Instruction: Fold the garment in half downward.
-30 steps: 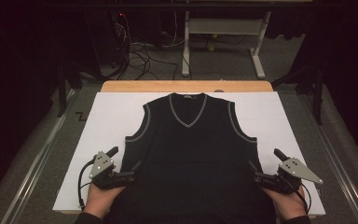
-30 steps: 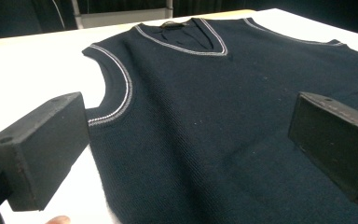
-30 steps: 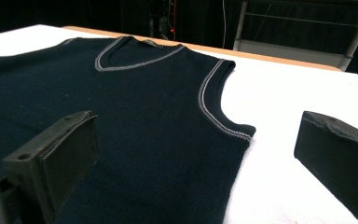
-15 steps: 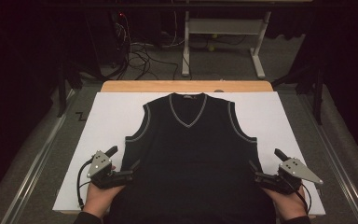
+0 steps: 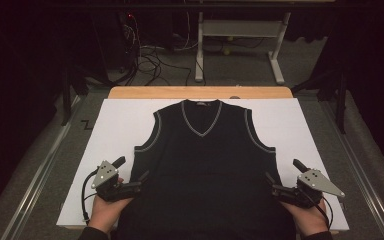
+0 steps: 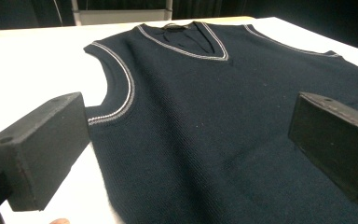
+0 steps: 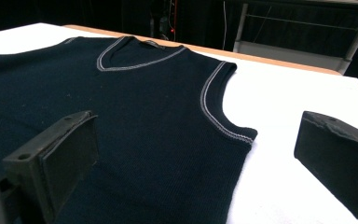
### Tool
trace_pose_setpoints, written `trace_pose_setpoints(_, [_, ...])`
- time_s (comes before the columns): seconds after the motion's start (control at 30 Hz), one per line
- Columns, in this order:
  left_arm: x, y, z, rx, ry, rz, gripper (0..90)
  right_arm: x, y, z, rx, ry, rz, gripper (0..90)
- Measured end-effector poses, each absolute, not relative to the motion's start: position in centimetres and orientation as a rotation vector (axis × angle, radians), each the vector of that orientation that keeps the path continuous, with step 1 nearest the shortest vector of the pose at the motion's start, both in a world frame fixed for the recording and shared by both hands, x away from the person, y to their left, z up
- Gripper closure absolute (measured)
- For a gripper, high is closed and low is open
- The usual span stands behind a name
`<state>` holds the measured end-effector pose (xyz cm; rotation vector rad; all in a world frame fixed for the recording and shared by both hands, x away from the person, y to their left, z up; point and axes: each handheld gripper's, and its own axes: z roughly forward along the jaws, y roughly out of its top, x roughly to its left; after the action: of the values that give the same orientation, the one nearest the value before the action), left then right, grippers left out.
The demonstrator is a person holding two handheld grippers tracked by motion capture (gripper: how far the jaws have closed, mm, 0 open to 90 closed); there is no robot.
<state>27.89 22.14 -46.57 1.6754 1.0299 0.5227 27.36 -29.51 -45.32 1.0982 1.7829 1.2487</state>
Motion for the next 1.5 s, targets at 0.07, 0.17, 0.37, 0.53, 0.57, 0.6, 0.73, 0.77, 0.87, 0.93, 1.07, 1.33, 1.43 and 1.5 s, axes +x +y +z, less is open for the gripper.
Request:
trace_pose_setpoints(0.07, [27.9,22.2,-46.5,1.679,1.039,0.521,0.0,27.4,-29.4,-45.3,1.102,1.792,1.242,0.0])
trace_pose_setpoints(0.17, [28.1,22.4,-46.5,1.697,1.063,0.51,0.0,27.4,-29.3,-45.2,1.107,1.804,1.228,0.0])
trace_pose_setpoints(0.37, [28.4,22.9,-46.4,1.724,1.114,0.473,0.0,27.5,-29.2,-45.2,1.137,1.826,1.198,1.5])
trace_pose_setpoints(0.53, [29.0,23.2,-46.7,1.797,1.203,0.436,14.9,27.7,-29.3,-45.3,1.154,1.846,1.17,3.3])
trace_pose_setpoints(0.57, [29.2,23.2,-46.9,1.827,1.235,0.426,17.8,27.7,-29.3,-45.3,1.158,1.852,1.164,3.7])
trace_pose_setpoints(0.6, [29.3,23.2,-47.1,1.861,1.276,0.423,24.0,27.7,-29.3,-45.3,1.165,1.857,1.161,4.0])
trace_pose_setpoints(0.73, [29.7,23.0,-47.8,1.935,1.325,0.397,30.6,27.8,-29.5,-45.2,1.182,1.866,1.145,5.6])
trace_pose_setpoints(0.77, [29.9,22.8,-48.0,1.983,1.333,0.39,32.4,27.9,-29.6,-45.3,1.198,1.871,1.133,7.8])
trace_pose_setpoints(0.87, [29.9,22.5,-48.1,2.014,1.334,0.4,33.9,28.0,-29.7,-45.3,1.217,1.879,1.121,11.0])
trace_pose_setpoints(0.93, [29.9,22.3,-48.1,2.036,1.324,0.415,33.8,28.1,-29.9,-45.4,1.237,1.893,1.097,15.6])
trace_pose_setpoints(1.07, [29.6,22.0,-48.2,2.045,1.304,0.413,33.8,28.7,-30.6,-46.0,1.322,1.939,1.046,31.1])
trace_pose_setpoints(1.33, [29.6,22.2,-48.3,2.009,1.307,0.392,51.6,30.1,-31.0,-46.1,1.428,1.984,1.009,48.1])
trace_pose_setpoints(1.43, [29.7,22.5,-48.3,1.995,1.312,0.385,62.7,31.6,-31.0,-46.0,1.462,1.998,0.995,48.4])
trace_pose_setpoints(1.5, [29.8,22.5,-48.3,2.006,1.288,0.38,73.3,32.3,-30.7,-46.1,1.474,2.018,0.991,48.3])
